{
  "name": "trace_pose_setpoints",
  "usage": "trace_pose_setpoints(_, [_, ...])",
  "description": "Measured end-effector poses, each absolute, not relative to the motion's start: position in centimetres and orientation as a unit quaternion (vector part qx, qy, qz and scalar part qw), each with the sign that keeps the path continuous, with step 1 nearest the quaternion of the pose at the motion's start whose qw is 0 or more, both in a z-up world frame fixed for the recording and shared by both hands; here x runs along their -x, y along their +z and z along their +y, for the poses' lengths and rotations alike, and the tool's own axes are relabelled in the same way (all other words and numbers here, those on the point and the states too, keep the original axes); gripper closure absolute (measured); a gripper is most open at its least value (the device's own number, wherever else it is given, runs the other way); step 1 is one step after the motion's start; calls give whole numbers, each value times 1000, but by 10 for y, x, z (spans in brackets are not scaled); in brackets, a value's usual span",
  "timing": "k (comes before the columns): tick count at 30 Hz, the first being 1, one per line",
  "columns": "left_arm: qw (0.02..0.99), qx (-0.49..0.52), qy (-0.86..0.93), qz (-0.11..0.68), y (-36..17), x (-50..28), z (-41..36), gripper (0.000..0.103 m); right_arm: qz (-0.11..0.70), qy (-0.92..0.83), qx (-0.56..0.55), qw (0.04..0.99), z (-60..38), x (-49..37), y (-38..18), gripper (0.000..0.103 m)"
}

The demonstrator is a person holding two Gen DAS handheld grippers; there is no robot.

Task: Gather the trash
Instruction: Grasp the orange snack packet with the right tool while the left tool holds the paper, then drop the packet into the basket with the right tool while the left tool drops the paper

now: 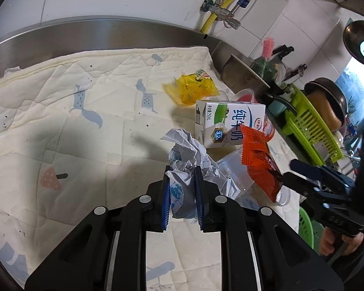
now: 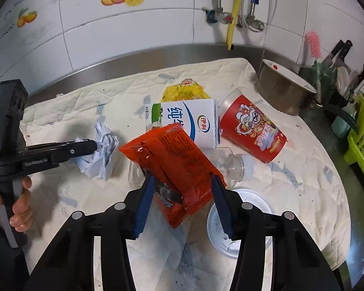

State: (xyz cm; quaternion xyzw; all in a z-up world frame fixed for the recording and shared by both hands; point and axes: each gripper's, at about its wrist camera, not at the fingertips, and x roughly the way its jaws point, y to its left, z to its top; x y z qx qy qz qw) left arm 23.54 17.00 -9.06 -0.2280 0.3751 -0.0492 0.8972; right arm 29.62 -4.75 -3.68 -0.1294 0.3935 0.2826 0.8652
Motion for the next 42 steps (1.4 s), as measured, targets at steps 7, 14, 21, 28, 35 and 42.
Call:
trace_pose_setpoints(7, [898, 223, -52, 376, -92, -235, 171, 86, 398, 313, 104, 856, -49, -302, -35, 32])
trace_pose_setpoints(14, [895, 225, -55, 380, -96, -239, 171, 86, 399, 342, 171, 833, -23, -315, -40, 26])
trace_pose_setpoints(21, [892, 226, -58, 387, -100, -242, 174, 86, 415, 378, 194, 804, -6, -337, -54, 24])
trace_pose_setpoints(28, [893, 225, -64, 385, -98, -241, 173, 86, 424, 390, 195, 794, -6, -334, -58, 41])
trace_pose_setpoints(35, [893, 229, -63, 382, -94, -233, 172, 86, 419, 394, 183, 797, -11, -314, -54, 49])
trace_pose_setpoints(42, [899, 228, -77, 366, -73, -208, 163, 86, 407, 386, 134, 817, -42, -280, -35, 50])
